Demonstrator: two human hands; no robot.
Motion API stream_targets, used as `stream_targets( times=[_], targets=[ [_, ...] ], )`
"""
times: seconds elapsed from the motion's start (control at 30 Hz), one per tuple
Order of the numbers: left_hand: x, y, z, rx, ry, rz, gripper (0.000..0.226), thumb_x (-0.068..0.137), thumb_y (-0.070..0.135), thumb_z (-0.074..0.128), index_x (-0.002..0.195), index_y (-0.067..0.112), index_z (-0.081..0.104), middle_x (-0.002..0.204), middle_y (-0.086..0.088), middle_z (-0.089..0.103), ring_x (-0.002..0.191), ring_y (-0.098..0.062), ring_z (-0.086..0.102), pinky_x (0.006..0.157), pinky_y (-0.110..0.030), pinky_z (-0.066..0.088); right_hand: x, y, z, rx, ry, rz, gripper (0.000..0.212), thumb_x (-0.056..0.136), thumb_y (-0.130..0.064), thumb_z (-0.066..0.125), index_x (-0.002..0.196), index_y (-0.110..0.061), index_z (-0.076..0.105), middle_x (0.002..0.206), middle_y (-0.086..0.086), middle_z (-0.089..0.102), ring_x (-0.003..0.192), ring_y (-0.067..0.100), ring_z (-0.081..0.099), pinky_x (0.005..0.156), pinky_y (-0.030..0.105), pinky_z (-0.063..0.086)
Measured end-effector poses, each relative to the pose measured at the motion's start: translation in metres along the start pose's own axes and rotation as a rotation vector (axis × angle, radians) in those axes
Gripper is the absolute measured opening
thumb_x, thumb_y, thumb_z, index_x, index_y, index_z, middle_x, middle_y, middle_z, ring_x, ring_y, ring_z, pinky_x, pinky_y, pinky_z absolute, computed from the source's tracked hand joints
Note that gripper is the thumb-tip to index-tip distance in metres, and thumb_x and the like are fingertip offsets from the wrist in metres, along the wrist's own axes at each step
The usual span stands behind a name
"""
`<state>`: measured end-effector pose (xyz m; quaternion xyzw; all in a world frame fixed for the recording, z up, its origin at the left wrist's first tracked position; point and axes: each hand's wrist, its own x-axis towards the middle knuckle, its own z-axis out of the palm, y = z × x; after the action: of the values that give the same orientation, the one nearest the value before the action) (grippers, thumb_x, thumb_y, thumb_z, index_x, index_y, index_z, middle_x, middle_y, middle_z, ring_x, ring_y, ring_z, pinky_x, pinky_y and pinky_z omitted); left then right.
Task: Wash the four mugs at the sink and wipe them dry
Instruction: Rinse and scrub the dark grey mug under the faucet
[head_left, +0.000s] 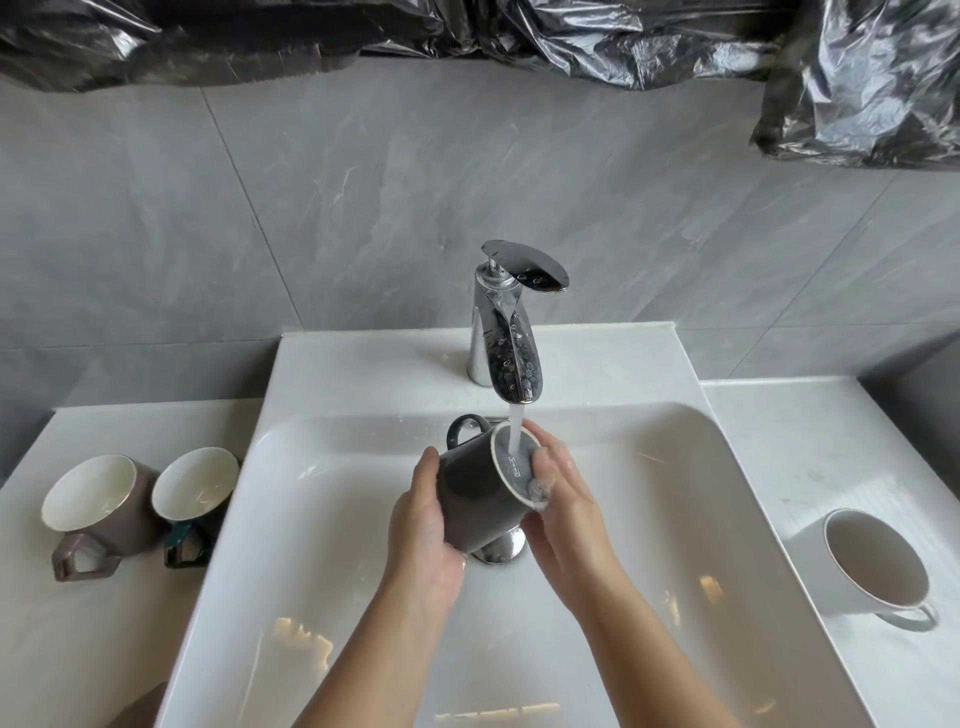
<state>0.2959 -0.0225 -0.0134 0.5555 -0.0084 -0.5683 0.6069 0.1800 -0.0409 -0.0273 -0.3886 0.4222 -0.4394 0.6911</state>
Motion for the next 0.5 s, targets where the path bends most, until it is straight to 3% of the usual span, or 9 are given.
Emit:
stream_targets(
  times=[0.07,0.13,0.23,0.33,0.4,0.5],
  targets=[
    [0.002,0.002,0.001,0.016,-0.013,0.013,0.035,0.097,0.040,0.051,0.096,0.010,0.069,0.082,-0.009,0.075,0.070,-0.022,0.072,0.067,-0.035,0.054,-0.004,0.002,-0.002,-0.031,-0.026,-0.021,0.051,0.092,-0.036,0.061,0.140,-0.027,0.049,0.136,-0.008,0.060,0.122,0.007,0.059,0.091,0.023,0.050],
    [-0.001,0.006,0.002,0.023,-0.083,0.012,0.040,0.097,0.043,0.049,0.106,0.008,0.068,0.096,-0.012,0.075,0.088,-0.027,0.071,0.078,-0.038,0.055,-0.003,0.002,-0.005,-0.045,-0.042,-0.042,0.074,0.079,-0.050,0.067,0.145,-0.028,0.042,0.140,-0.011,0.057,0.127,0.006,0.056,0.097,0.029,0.049],
    [-0.017,0.008,0.003,0.124,-0.331,0.104,0.038,0.091,0.038,0.055,0.107,0.007,0.069,0.107,-0.017,0.071,0.099,-0.032,0.065,0.089,-0.043,0.047,0.000,-0.001,-0.003,0.081,0.056,-0.012,0.056,0.090,-0.050,0.059,0.135,-0.017,0.056,0.128,0.005,0.067,0.119,0.023,0.063,0.088,0.037,0.054],
    [-0.027,0.000,0.000,0.616,-0.577,0.383,0.025,0.083,0.030,0.058,0.102,0.018,0.068,0.094,-0.007,0.071,0.090,-0.013,0.064,0.083,-0.029,0.048,0.003,0.002,0.000,0.318,0.120,0.100,0.064,0.086,-0.057,0.041,0.117,-0.007,0.066,0.115,0.018,0.071,0.106,0.028,0.069,0.079,0.034,0.059],
    [-0.025,0.001,-0.004,1.042,-0.551,0.674,0.014,0.091,0.028,0.056,0.099,0.024,0.066,0.093,0.006,0.067,0.089,-0.003,0.060,0.081,-0.023,0.047,0.002,0.002,-0.001,0.359,0.142,0.131,0.066,0.088,-0.060,0.037,0.115,-0.007,0.066,0.112,0.017,0.072,0.100,0.025,0.071,0.078,0.032,0.059],
    [-0.011,0.007,-0.011,1.485,-0.558,1.103,0.028,0.094,0.028,0.053,0.113,0.011,0.065,0.116,-0.005,0.064,0.117,-0.019,0.050,0.098,-0.027,0.039,0.004,0.002,-0.004,0.432,0.163,0.174,0.068,0.097,-0.058,0.029,0.123,-0.004,0.061,0.119,0.017,0.070,0.109,0.025,0.069,0.084,0.035,0.054]
  ],
)
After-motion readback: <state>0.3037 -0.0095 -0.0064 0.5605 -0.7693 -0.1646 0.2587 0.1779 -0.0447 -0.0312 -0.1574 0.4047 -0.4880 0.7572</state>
